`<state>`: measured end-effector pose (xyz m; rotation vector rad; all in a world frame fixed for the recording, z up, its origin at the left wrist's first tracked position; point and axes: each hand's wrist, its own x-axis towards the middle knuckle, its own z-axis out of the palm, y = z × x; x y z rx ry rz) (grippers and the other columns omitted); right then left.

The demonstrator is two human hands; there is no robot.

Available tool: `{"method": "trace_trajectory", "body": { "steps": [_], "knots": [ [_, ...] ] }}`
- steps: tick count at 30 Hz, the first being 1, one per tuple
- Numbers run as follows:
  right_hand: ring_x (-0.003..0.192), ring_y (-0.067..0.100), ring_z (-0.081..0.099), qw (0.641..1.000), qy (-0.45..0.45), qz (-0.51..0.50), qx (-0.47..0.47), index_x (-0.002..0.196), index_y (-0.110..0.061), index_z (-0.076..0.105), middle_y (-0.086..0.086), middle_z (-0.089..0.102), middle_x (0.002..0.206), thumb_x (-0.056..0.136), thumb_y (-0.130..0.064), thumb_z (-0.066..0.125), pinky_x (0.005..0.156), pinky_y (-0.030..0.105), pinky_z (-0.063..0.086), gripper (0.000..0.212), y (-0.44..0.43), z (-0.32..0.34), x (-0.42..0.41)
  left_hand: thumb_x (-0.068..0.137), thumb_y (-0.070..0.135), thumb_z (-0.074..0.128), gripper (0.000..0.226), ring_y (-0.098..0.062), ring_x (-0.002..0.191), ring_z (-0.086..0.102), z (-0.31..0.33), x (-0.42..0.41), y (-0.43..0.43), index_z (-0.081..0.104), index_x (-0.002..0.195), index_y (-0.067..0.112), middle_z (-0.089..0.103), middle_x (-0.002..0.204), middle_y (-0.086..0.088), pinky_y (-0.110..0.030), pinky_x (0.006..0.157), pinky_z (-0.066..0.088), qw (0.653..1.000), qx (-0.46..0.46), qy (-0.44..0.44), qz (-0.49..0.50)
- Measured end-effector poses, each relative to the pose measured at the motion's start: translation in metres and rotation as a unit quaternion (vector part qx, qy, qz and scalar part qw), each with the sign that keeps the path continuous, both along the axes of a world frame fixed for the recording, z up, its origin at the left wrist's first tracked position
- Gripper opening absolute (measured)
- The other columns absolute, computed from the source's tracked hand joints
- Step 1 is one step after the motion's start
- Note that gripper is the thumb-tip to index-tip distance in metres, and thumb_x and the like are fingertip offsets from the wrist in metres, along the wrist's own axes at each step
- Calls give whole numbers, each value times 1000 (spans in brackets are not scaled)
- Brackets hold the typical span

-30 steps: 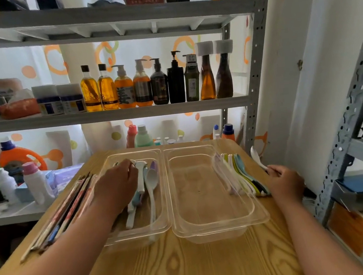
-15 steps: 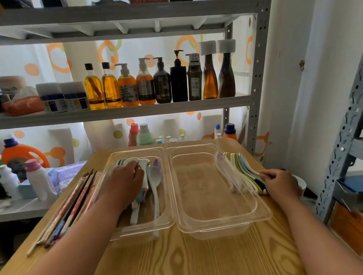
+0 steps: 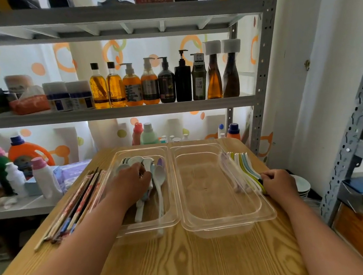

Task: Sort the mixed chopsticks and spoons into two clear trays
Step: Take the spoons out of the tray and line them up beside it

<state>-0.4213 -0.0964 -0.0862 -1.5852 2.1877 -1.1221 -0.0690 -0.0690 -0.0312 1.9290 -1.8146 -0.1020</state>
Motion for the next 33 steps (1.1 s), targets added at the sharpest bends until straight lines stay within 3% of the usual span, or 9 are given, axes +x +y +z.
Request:
{"method": "trace_trajectory", "body": {
  "steps": [7, 12, 15, 18, 22, 27, 33],
  "knots": [
    [106, 33, 58, 999, -30, -2, -17, 113, -4, 66, 17, 66, 114, 91, -14, 53, 87, 35, 44, 27, 5, 1, 2, 75, 62, 65, 50, -16, 92, 60, 0, -2, 7, 48, 110, 31, 57, 96, 7, -39, 86, 53, 998, 60, -18, -31],
    [100, 34, 59, 999, -30, -9, -20, 107, -1, 67, 19, 67, 107, 92, -17, 52, 81, 33, 43, 27, 4, 0, 2, 78, 51, 70, 48, -14, 91, 60, 1, -2, 10, 54, 117, 29, 64, 105, 2, -33, 85, 52, 998, 42, -22, -52],
    [96, 35, 59, 999, -24, -12, -27, 101, 0, 68, 20, 67, 102, 91, -15, 53, 75, 32, 40, 24, 2, -1, 1, 84, 43, 66, 42, -13, 91, 59, 1, -2, 9, 60, 121, 24, 67, 106, 0, -28, 84, 49, 998, 4, -23, -61],
    [94, 35, 59, 999, -22, -13, -35, 101, 1, 68, 21, 67, 101, 90, -15, 53, 75, 33, 42, 24, 2, -3, 0, 92, 39, 57, 36, -17, 98, 60, 1, 0, 5, 62, 123, 21, 67, 109, -4, -33, 91, 49, 996, -53, -49, -51],
    [91, 35, 59, 998, -15, -20, -53, 99, 1, 68, 20, 68, 97, 90, -15, 53, 76, 35, 45, 24, 0, -5, -1, 97, 36, 48, 34, -20, 101, 62, -1, 1, 2, 61, 121, 17, 67, 111, -6, -31, 88, 49, 989, -100, -96, -43],
    [81, 35, 58, 995, 26, -33, -90, 86, 0, 70, 22, 67, 87, 87, -14, 53, 72, 37, 48, 22, -2, -6, 1, 98, 26, 40, 27, -20, 90, 60, -3, 4, 2, 62, 110, 17, 66, 99, -4, -31, 76, 51, 981, -97, -159, 49],
    [95, 40, 53, 992, 65, -58, -96, 94, -3, 72, 21, 65, 98, 88, -17, 51, 80, 41, 45, 25, 0, -4, 6, 94, 26, 45, 28, -22, 110, 49, -3, 5, 2, 61, 117, 24, 55, 116, -4, -33, 93, 45, 964, -63, -249, 60]
  ]
}}
